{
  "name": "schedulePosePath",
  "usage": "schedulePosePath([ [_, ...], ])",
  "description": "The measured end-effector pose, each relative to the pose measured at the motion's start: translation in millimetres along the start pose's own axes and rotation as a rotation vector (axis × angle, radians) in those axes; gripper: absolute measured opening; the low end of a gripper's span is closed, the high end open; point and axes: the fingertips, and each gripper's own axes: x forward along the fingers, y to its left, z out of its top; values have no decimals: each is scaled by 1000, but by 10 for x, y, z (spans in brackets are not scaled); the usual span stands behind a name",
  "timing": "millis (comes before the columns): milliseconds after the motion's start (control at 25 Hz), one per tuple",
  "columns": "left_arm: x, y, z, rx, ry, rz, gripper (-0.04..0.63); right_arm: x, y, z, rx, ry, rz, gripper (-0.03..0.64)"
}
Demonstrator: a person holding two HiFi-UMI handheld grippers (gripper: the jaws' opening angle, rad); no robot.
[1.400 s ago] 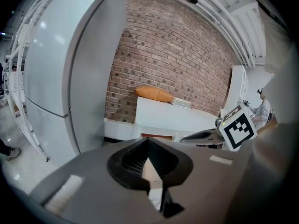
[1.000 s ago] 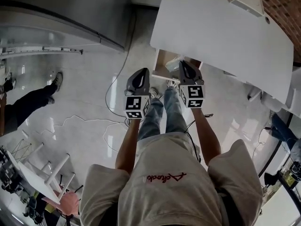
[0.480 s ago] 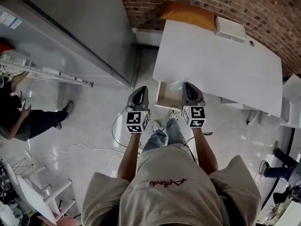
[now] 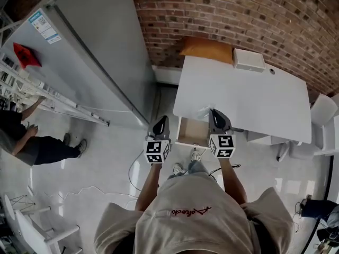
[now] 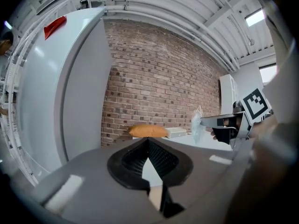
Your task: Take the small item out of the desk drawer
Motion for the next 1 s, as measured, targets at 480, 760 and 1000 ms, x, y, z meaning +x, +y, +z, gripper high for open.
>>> schedulePosePath([
  [480, -7, 89, 418, 38, -74, 2, 9, -105, -133, 397, -5, -87, -52, 17],
  [760, 6, 161, 530, 30, -101, 3, 9, -75, -119, 455, 4, -105, -72, 17],
  [1000, 27, 193, 566, 43, -99, -2, 9, -42, -135, 434, 12, -103, -87, 17],
])
